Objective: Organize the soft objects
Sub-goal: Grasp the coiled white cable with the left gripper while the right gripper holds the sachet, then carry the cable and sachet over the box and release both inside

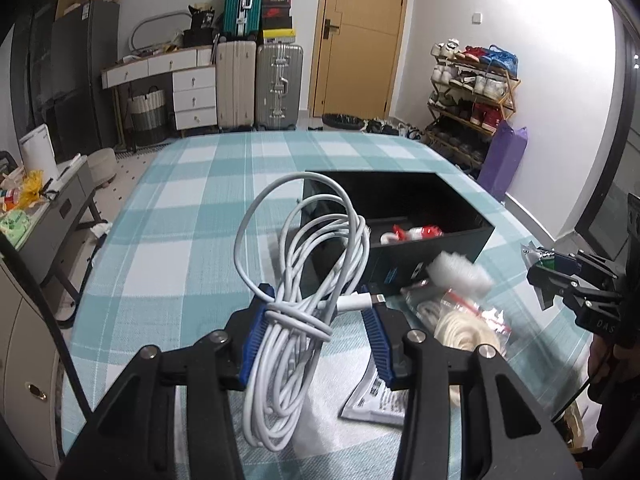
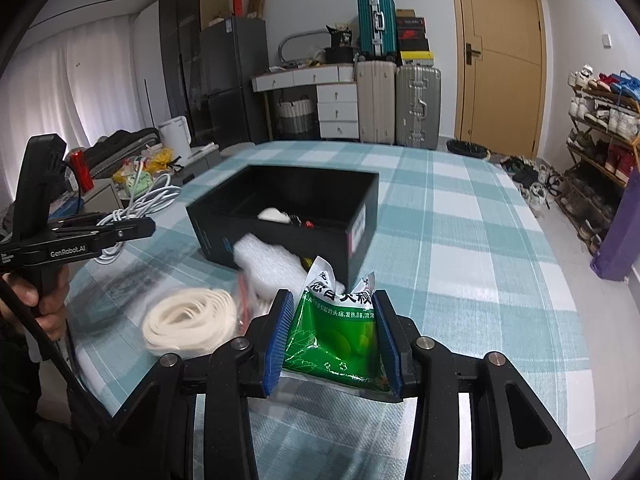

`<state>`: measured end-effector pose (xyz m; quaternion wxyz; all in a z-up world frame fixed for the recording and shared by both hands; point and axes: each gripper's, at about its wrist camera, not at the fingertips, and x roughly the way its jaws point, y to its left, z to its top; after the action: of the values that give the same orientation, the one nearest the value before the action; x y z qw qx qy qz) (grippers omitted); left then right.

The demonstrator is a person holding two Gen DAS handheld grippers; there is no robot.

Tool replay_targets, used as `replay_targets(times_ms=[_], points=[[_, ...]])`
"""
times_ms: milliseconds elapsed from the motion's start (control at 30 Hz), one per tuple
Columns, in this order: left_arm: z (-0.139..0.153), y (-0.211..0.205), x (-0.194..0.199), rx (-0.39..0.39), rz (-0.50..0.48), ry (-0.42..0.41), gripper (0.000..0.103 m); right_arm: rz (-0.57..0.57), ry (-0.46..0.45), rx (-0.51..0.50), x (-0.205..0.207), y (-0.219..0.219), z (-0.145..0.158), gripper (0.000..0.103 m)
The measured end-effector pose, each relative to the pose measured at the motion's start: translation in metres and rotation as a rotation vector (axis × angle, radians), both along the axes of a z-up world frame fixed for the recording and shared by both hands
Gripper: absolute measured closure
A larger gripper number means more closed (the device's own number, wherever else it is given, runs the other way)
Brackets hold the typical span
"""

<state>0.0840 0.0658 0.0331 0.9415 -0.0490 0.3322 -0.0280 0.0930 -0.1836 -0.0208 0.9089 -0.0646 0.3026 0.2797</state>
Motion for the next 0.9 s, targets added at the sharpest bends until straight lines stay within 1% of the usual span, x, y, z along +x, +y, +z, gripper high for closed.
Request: replay_targets(times_ms=[333,700,900], points=[[0.023,-0.015,0.008,0.011,-0.011,-0.062,0.059,0.036,-0.043,0.044,-0.003,0.015,0.017,0.063],[0.029,-0.027,0.033,0.011,-0.028,-0.066,0.059,0.057,-0.072,0.063,0.005,0.027,0.031,0.063],[0.026,-0.034,0.048,0.006,-0.033,-0.052,0.059,0.074,-0.073,0.073,0.016,0.034,0.034,0.063]])
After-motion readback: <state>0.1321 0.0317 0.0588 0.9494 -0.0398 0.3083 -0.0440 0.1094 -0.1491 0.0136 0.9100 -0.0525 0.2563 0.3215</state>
